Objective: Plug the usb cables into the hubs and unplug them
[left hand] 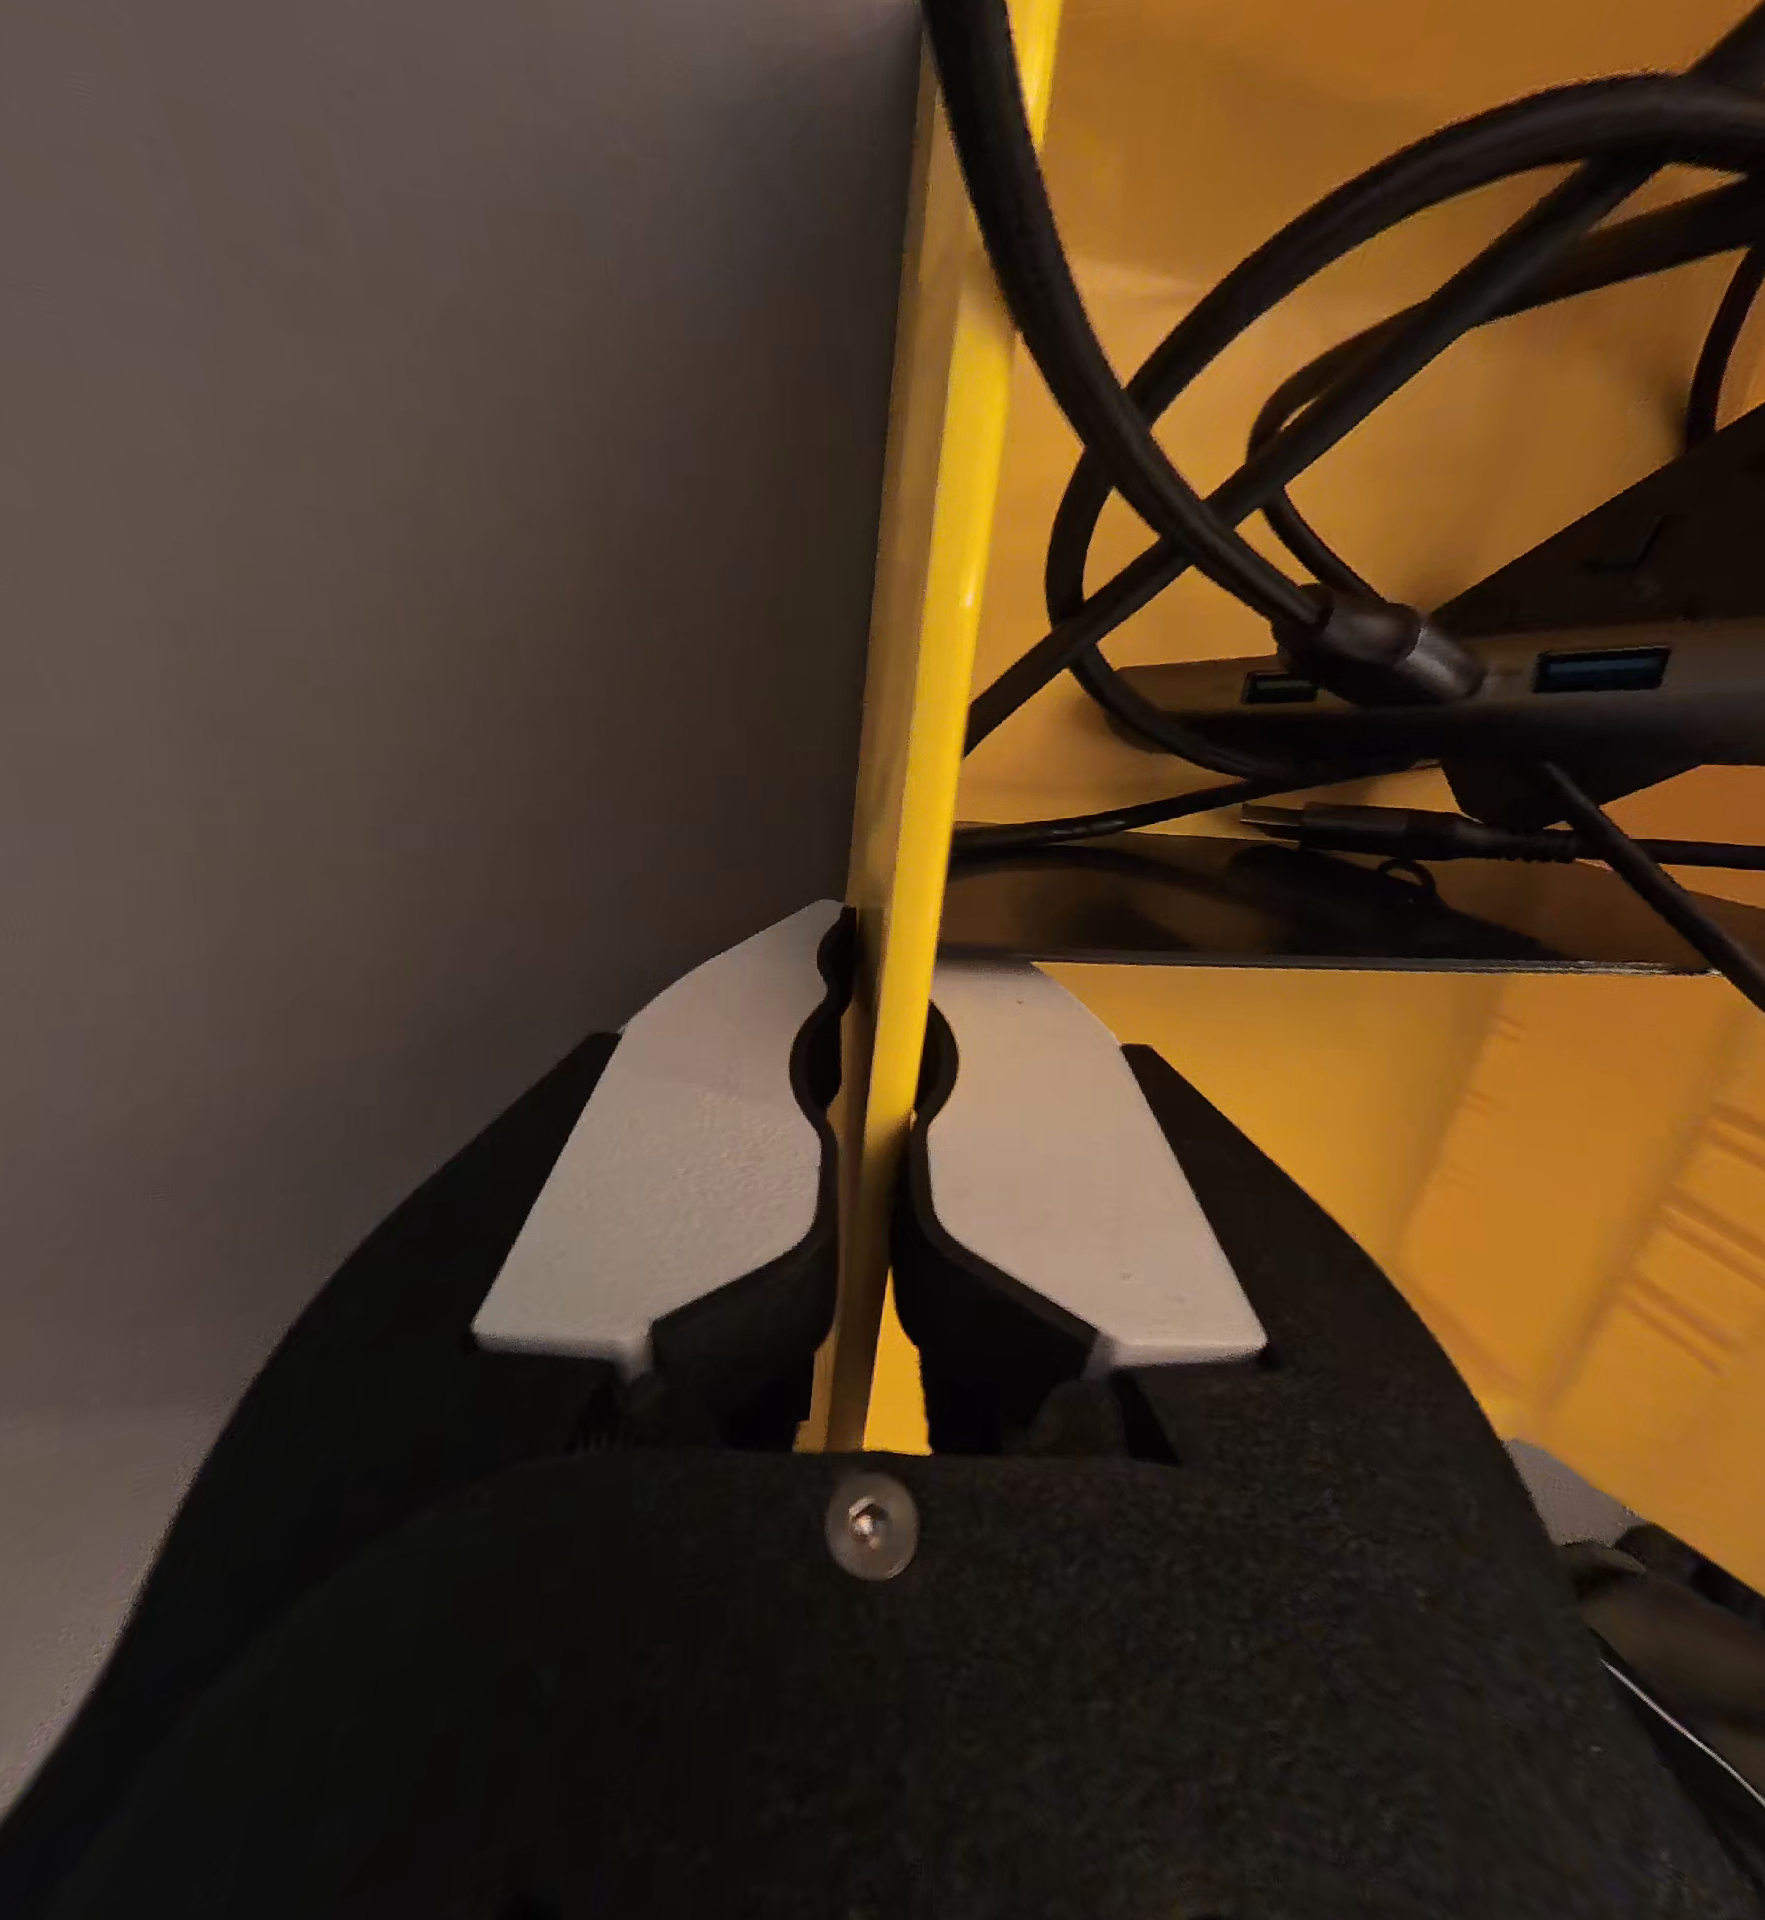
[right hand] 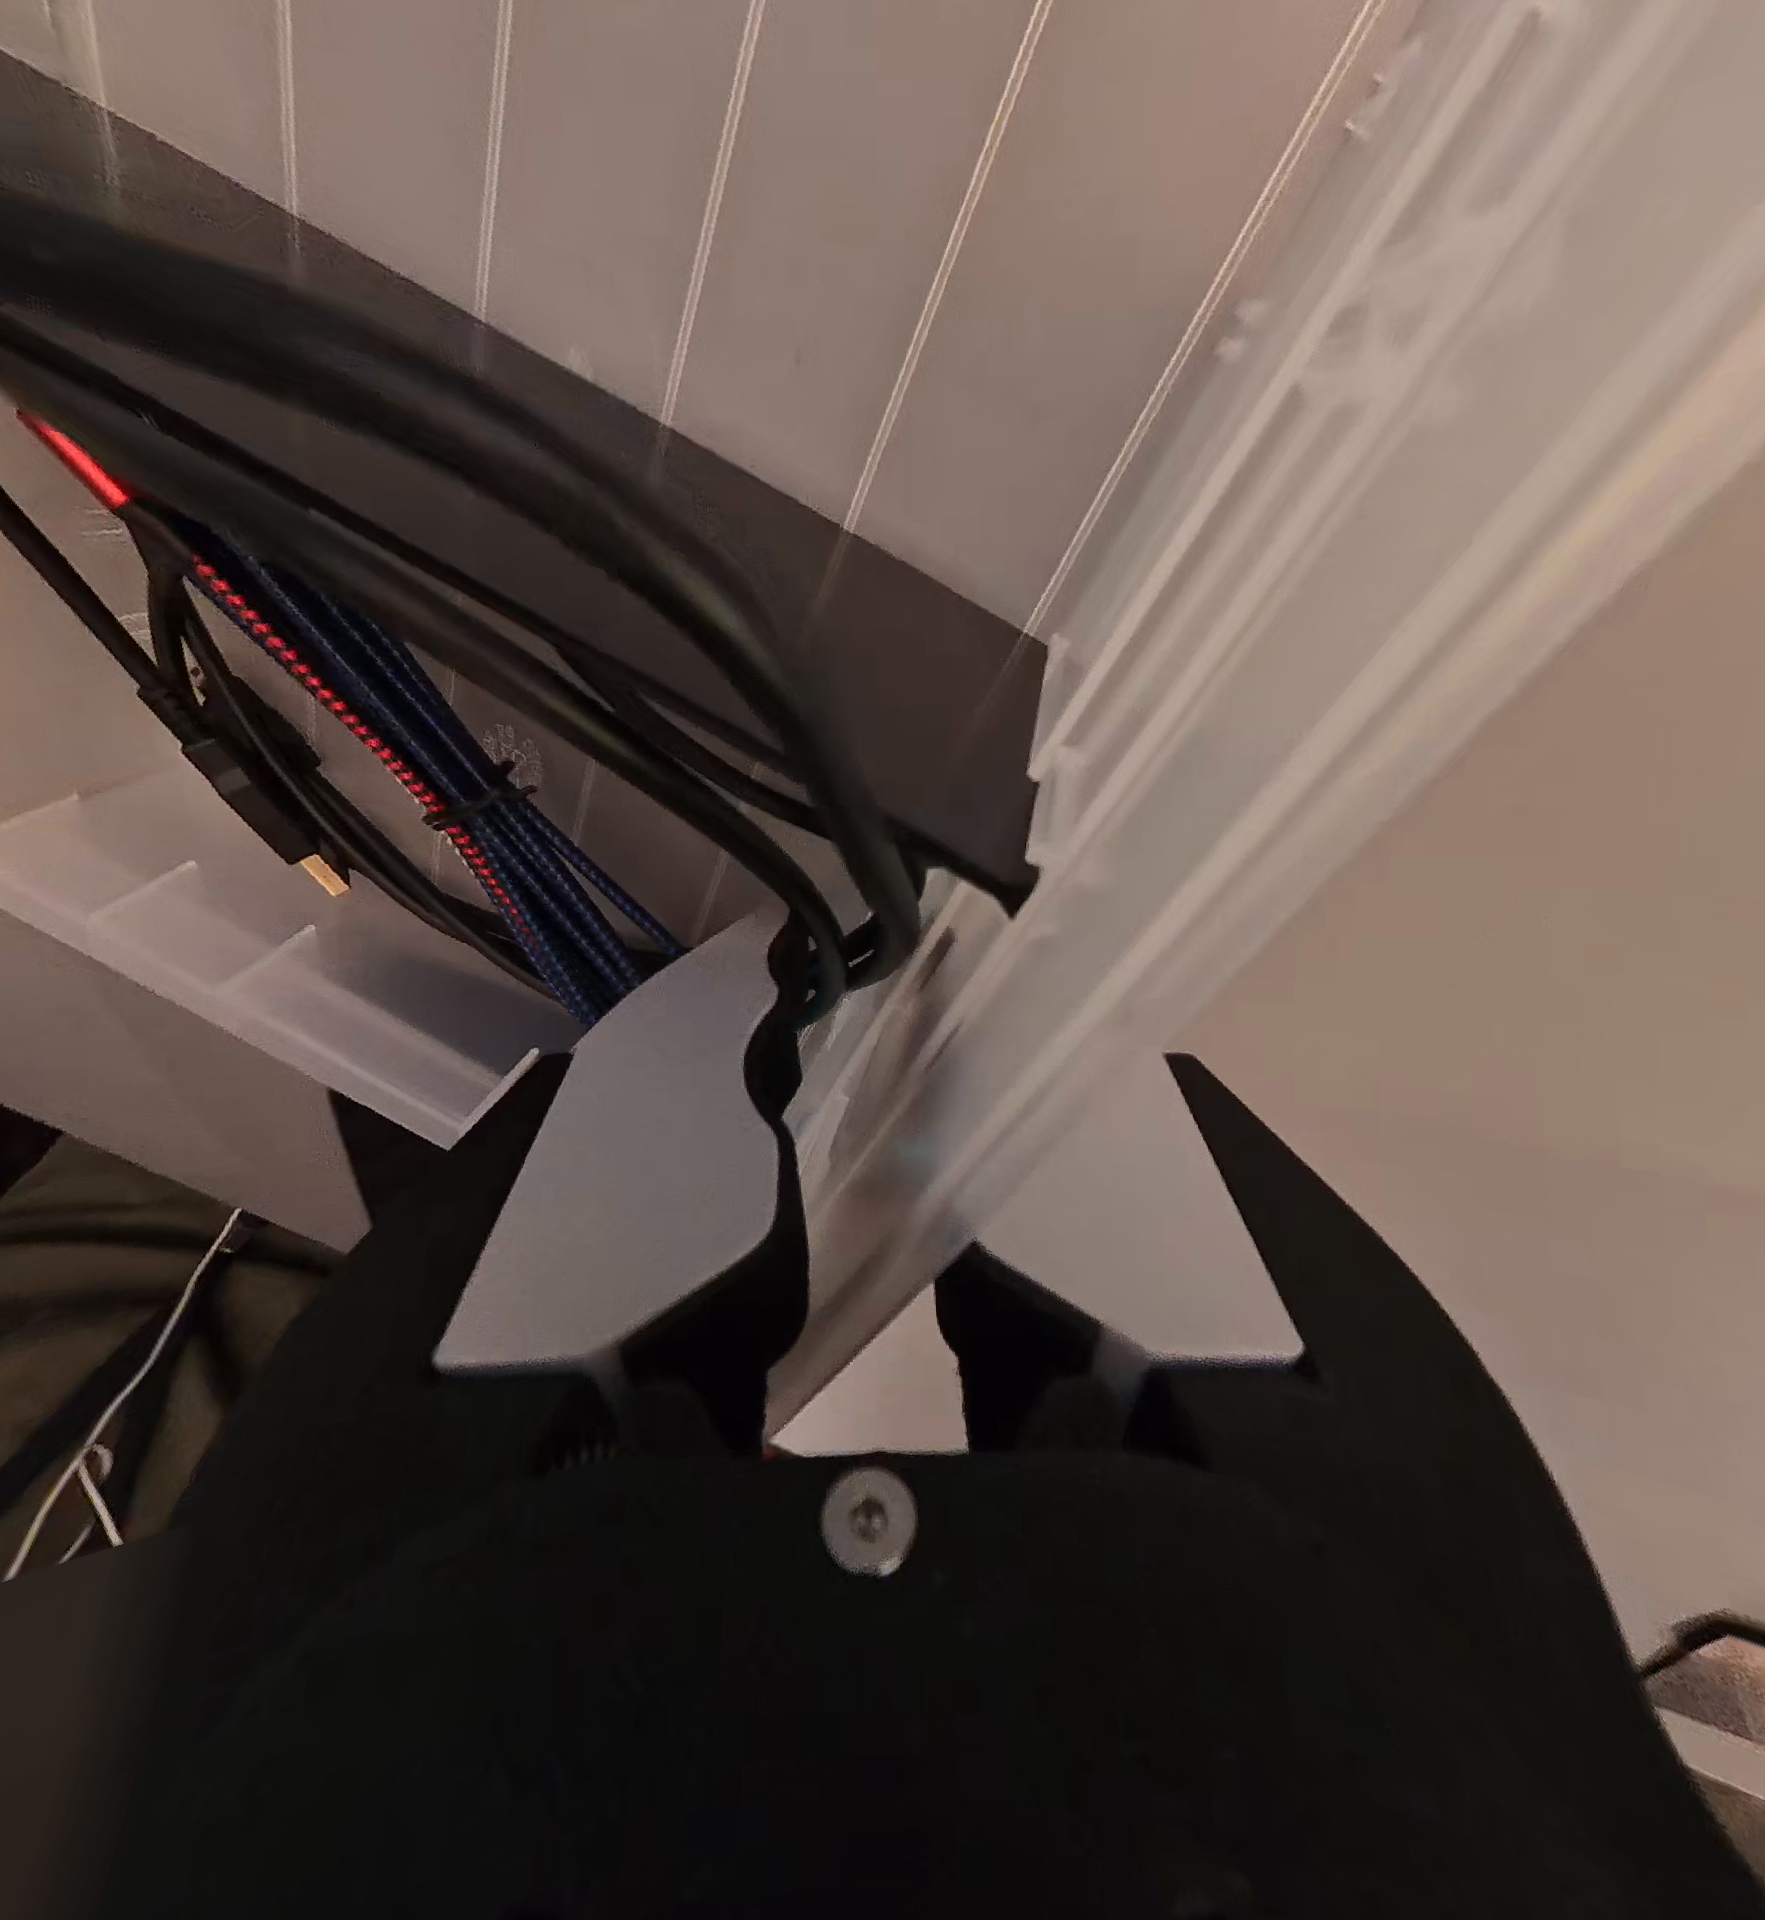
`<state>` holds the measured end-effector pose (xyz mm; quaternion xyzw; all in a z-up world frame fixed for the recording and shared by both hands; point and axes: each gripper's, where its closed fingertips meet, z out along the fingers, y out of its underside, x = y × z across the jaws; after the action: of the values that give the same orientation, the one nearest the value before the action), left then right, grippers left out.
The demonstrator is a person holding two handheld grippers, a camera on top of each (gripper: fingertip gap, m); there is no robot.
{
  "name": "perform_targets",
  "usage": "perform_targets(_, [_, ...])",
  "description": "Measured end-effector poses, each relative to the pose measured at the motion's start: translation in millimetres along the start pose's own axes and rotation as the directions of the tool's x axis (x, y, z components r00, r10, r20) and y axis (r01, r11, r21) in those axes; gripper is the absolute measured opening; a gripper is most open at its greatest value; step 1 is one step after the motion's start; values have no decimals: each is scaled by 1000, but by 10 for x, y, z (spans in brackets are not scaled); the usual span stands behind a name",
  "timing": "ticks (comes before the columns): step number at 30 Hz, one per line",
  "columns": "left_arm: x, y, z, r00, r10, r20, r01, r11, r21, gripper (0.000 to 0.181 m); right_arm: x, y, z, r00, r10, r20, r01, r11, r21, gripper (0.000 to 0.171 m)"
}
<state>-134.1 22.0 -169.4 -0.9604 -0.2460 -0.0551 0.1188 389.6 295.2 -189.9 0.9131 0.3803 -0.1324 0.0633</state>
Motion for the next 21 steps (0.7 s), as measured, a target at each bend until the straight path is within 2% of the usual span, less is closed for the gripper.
perform_targets(4, [-393, 30, -81, 996, -88, 0, 88, 996, 14, 5, -141, -21, 101, 1000, 8, 0, -8, 996, -93, 23])
perform_targets(8, [-642, 36, -131, 988, -153, -4, 153, 988, 29, 5, -281, -123, 147, 999, -37, 5, 37, 994, -103, 23])
perform_targets(21, [-829, 15, -165, 967, -255, -13, 256, 964, 71, 6, -546, -305, 236, 996, -90, 13, 91, 989, -120, 24])
